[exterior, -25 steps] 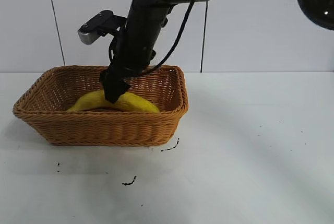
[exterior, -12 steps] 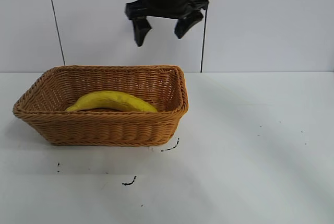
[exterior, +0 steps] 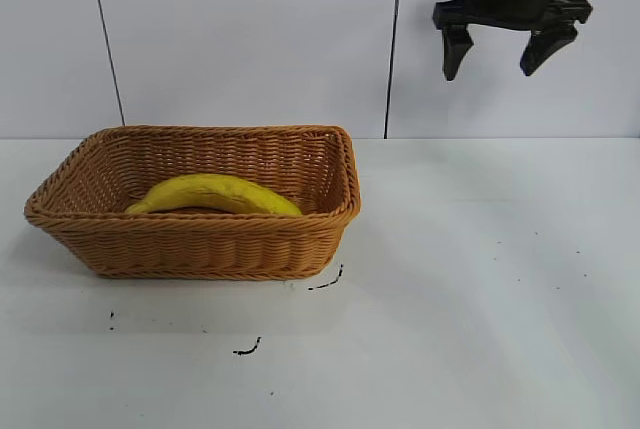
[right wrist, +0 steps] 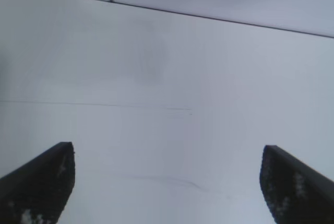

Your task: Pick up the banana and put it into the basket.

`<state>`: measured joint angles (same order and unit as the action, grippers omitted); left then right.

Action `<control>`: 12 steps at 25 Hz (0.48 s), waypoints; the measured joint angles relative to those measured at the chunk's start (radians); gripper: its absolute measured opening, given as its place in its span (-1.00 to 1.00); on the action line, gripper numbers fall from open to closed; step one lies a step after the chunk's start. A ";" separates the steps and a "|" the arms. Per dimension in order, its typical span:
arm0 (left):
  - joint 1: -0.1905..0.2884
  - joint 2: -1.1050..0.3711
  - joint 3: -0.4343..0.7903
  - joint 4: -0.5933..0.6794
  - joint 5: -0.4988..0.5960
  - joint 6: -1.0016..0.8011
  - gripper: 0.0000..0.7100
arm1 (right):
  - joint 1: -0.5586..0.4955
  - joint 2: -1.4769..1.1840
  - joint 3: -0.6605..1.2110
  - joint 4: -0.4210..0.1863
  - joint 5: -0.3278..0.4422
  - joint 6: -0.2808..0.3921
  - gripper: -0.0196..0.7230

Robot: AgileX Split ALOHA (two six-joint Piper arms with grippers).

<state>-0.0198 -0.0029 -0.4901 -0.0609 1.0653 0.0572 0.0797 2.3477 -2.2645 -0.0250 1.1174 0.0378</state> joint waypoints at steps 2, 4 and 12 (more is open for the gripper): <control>0.000 0.000 0.000 0.000 0.000 0.000 0.96 | -0.024 0.000 0.000 0.000 0.027 0.000 0.91; 0.000 0.000 0.000 0.000 0.000 0.000 0.96 | -0.039 0.000 0.000 -0.001 0.066 -0.001 0.91; 0.000 0.000 0.000 0.000 0.000 0.000 0.96 | -0.049 -0.020 0.030 0.012 0.098 0.001 0.91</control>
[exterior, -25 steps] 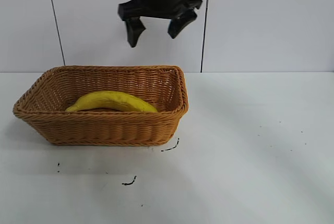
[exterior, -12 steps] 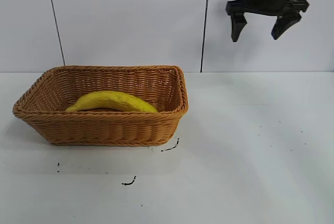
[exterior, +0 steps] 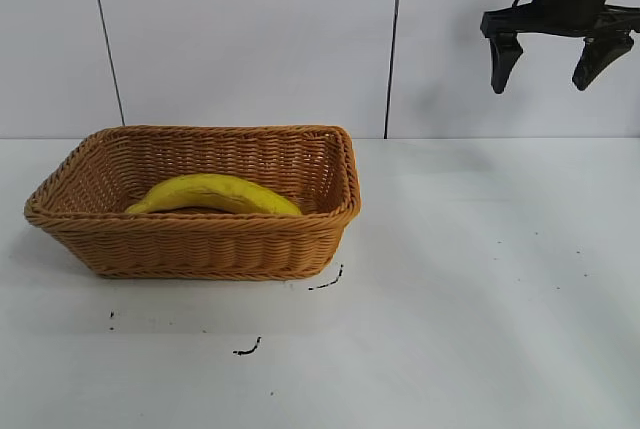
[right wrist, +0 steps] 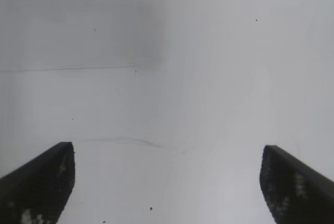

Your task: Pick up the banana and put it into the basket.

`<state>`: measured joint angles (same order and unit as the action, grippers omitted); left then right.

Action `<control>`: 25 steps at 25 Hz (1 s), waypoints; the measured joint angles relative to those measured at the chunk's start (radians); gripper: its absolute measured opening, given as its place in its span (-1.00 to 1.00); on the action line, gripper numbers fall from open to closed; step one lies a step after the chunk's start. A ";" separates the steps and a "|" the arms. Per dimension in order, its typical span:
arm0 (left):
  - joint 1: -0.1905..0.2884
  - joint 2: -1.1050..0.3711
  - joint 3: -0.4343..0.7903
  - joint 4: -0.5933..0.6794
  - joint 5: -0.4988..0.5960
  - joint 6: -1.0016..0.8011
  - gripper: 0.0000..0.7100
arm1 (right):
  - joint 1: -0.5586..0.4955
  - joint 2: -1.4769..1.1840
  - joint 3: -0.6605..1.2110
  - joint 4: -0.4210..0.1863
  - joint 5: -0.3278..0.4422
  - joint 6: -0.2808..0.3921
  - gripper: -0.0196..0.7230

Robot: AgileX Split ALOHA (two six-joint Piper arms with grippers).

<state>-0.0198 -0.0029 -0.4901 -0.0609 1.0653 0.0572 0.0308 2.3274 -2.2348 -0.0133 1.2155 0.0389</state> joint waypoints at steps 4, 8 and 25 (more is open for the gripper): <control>0.000 0.000 0.000 0.000 0.000 0.000 0.96 | 0.000 -0.100 0.132 0.032 -0.001 0.000 0.91; 0.000 0.000 0.000 0.000 0.000 0.000 0.96 | 0.000 -0.267 0.350 0.043 -0.002 -0.001 0.91; 0.000 0.000 0.000 0.000 0.000 0.000 0.96 | 0.000 -1.261 1.284 0.079 -0.004 -0.004 0.91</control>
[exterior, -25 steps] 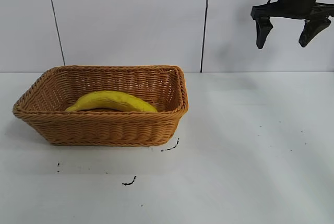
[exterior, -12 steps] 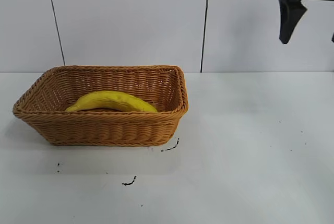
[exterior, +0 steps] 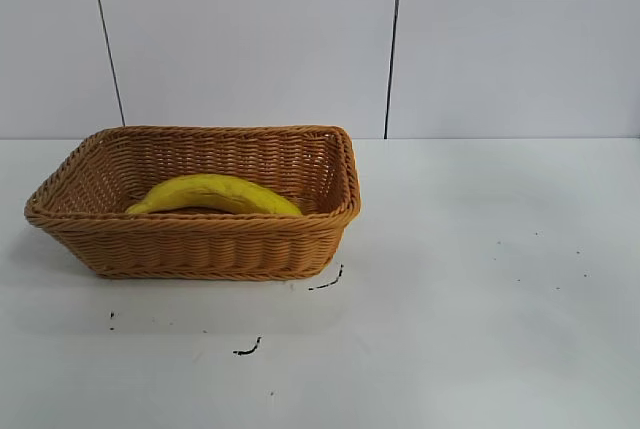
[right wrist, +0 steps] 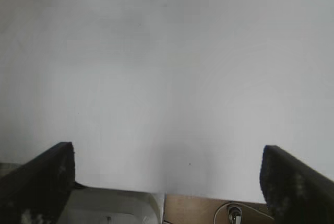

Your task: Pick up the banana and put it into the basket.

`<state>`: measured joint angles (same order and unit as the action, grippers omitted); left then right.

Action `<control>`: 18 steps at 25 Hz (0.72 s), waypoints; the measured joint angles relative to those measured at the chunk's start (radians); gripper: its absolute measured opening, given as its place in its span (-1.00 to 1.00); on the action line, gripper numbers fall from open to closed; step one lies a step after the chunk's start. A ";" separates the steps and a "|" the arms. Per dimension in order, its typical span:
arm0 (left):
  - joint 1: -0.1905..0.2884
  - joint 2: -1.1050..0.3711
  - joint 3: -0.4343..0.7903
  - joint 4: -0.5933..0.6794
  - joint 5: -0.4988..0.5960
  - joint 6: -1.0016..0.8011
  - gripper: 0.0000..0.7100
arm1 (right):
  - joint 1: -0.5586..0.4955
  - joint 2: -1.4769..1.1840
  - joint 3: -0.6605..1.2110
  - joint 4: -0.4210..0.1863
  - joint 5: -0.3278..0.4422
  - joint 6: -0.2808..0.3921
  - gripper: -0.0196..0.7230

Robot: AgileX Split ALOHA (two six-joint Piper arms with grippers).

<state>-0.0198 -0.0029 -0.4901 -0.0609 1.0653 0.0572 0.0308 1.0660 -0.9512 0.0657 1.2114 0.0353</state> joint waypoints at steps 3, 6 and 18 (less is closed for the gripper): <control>0.000 0.000 0.000 0.000 0.000 0.000 0.96 | 0.000 -0.175 0.114 0.000 -0.041 -0.001 0.91; 0.000 0.000 0.000 0.000 0.000 0.000 0.96 | 0.000 -0.350 0.214 -0.003 -0.087 -0.001 0.91; 0.000 0.000 0.000 0.000 0.000 0.000 0.96 | 0.000 -0.849 0.454 -0.007 -0.179 -0.083 0.91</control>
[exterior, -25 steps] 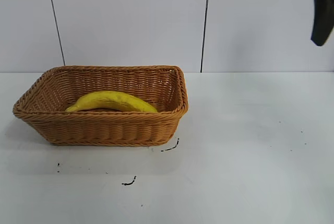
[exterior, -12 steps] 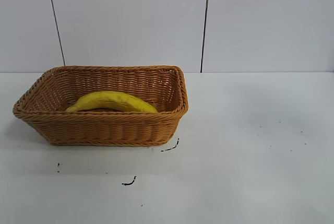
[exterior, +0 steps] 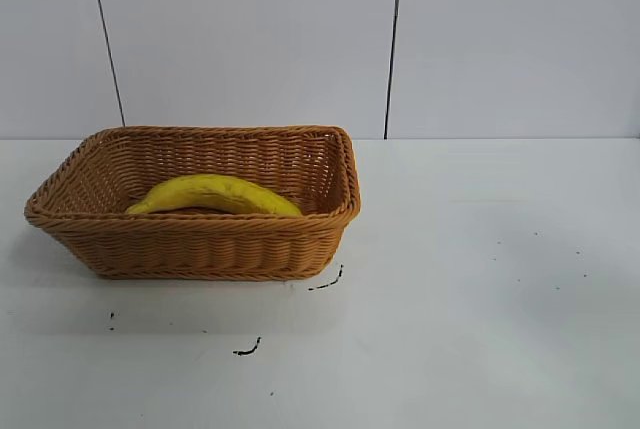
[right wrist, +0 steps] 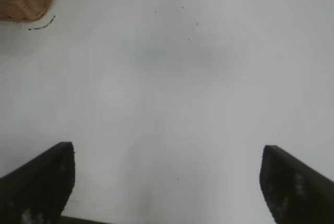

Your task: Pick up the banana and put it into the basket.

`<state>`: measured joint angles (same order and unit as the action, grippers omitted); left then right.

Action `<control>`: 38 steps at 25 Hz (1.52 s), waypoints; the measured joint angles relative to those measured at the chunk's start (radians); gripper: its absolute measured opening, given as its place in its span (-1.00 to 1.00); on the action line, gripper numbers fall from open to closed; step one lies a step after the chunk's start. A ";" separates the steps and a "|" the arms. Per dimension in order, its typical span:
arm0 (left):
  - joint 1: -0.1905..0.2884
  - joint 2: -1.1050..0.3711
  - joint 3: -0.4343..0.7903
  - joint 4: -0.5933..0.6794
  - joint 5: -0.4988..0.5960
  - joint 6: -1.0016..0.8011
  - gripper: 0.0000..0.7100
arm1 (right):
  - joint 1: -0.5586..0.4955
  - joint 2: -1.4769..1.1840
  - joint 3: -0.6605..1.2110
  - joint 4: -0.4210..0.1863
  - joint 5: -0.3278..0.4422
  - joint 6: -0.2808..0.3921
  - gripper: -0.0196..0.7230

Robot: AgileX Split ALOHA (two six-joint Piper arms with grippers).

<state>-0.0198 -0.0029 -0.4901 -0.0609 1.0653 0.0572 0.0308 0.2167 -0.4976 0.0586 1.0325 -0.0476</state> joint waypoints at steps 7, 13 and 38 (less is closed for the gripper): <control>0.000 0.000 0.000 0.000 0.000 0.000 0.96 | 0.000 -0.014 0.001 0.000 -0.007 -0.001 0.91; 0.000 0.000 0.000 0.000 0.000 0.000 0.96 | 0.000 -0.024 0.001 0.000 -0.008 -0.001 0.91; 0.000 0.000 0.000 0.000 0.000 0.000 0.96 | -0.069 -0.222 0.002 0.008 -0.011 -0.001 0.91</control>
<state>-0.0198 -0.0029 -0.4901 -0.0610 1.0653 0.0572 -0.0385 -0.0052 -0.4956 0.0661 1.0218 -0.0485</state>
